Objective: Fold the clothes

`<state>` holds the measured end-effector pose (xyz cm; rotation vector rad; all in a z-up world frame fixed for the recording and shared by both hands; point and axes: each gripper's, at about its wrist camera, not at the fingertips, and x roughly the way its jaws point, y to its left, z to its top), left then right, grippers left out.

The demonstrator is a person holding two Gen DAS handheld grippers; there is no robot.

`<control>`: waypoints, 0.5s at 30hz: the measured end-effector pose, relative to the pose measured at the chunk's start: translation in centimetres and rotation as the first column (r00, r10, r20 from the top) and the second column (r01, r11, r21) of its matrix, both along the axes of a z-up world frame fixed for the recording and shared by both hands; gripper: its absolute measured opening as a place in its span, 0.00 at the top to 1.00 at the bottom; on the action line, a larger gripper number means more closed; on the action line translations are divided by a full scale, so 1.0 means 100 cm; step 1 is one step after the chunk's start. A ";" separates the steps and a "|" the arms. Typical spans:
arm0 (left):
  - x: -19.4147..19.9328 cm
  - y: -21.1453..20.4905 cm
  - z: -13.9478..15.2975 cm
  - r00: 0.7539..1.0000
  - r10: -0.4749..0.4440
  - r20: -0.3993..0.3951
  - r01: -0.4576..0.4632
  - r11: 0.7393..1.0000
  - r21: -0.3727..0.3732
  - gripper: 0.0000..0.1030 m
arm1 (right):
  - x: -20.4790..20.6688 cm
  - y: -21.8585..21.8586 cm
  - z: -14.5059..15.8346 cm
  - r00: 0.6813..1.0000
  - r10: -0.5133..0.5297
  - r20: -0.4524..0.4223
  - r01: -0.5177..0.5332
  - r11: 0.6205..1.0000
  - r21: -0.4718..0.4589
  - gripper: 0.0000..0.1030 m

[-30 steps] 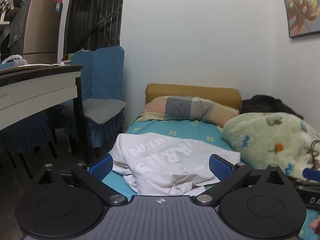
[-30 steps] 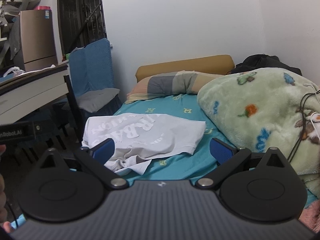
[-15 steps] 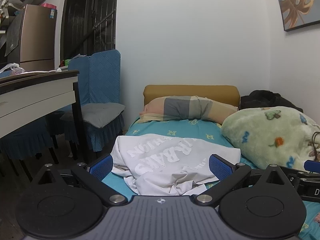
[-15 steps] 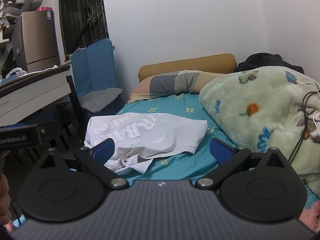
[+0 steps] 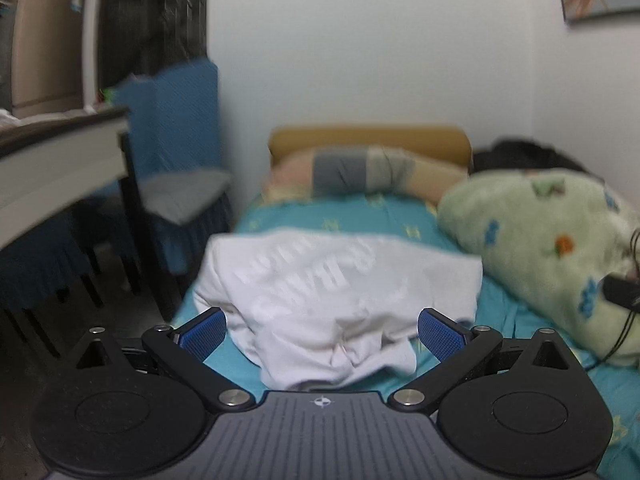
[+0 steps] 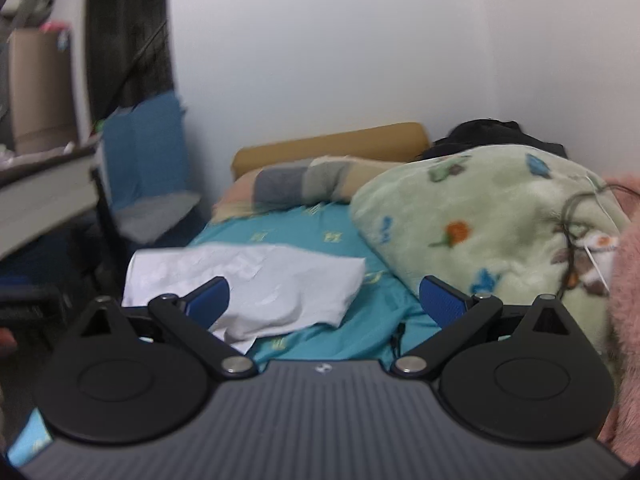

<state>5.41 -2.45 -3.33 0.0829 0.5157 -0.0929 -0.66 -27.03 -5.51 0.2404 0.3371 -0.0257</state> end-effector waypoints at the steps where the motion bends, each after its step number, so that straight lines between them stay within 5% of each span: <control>1: 0.014 -0.003 -0.008 1.000 -0.009 -0.023 0.009 1.000 0.008 0.00 | 0.001 -0.003 -0.001 1.000 -0.011 0.001 0.011 1.000 0.005 0.00; 7: 0.095 -0.039 -0.068 0.987 -0.109 -0.119 0.117 0.991 0.065 0.06 | 0.028 -0.025 -0.035 0.998 0.017 -0.059 -0.007 0.987 0.160 0.00; 10: 0.127 -0.058 -0.107 0.974 -0.153 -0.164 0.170 0.981 0.093 0.16 | 0.047 -0.020 -0.051 0.997 0.016 -0.077 -0.007 0.993 0.118 0.00; 13: 0.147 -0.070 -0.141 0.967 -0.166 -0.195 0.194 0.972 0.131 0.33 | 0.068 -0.015 -0.068 0.997 0.020 -0.075 -0.014 0.996 0.084 0.00; 15: 0.154 -0.071 -0.156 0.961 -0.182 -0.208 0.215 0.965 0.148 0.55 | 0.084 -0.011 -0.080 0.997 0.030 -0.071 -0.025 0.997 0.070 0.00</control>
